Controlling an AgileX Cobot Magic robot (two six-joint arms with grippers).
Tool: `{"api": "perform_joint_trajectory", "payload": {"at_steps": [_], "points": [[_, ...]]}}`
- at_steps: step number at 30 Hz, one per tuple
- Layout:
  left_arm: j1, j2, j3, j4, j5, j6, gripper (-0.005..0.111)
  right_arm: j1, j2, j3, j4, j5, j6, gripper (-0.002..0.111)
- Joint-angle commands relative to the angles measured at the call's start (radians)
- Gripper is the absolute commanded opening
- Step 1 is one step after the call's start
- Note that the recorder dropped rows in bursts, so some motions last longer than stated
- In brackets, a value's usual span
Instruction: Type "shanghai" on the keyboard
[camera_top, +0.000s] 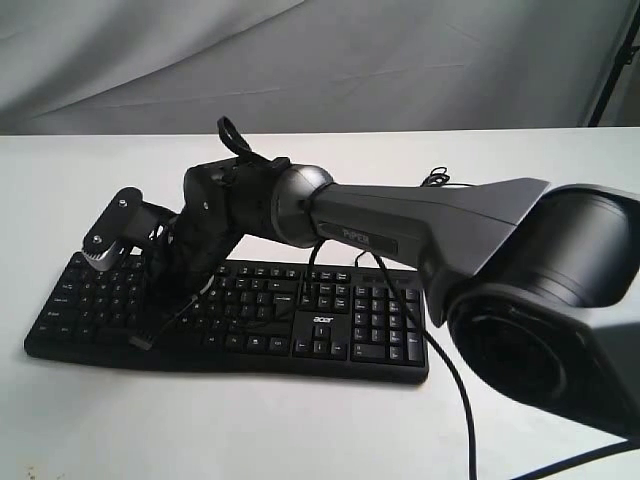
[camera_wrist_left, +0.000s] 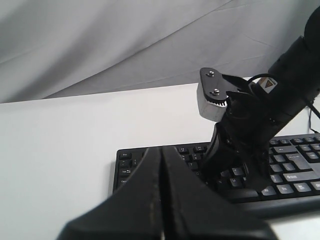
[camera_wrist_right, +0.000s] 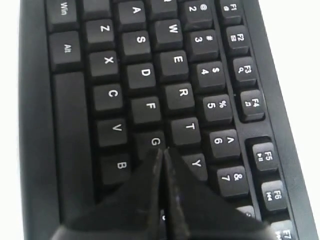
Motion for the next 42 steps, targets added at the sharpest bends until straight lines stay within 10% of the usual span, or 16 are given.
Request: {"api": "perform_joint_trajectory", "payload": {"at_steps": [1,15,30,42], "points": [[-0.004,-0.003,0.004,0.001,-0.005,0.0,0.0,-0.002,-0.009,-0.004,-0.002,-0.01,-0.01,0.0],[-0.004,-0.003,0.004,0.001,-0.005,0.0,0.0,0.029,-0.042,-0.016,0.039,-0.161,-0.056,0.0],[-0.004,-0.003,0.004,0.001,-0.005,0.0,0.0,0.064,0.333,-0.704,0.064,0.162,0.057,0.0],[-0.004,-0.003,0.004,0.001,-0.005,0.0,0.0,0.064,0.374,-0.742,0.064,0.168,0.068,0.0]]}}
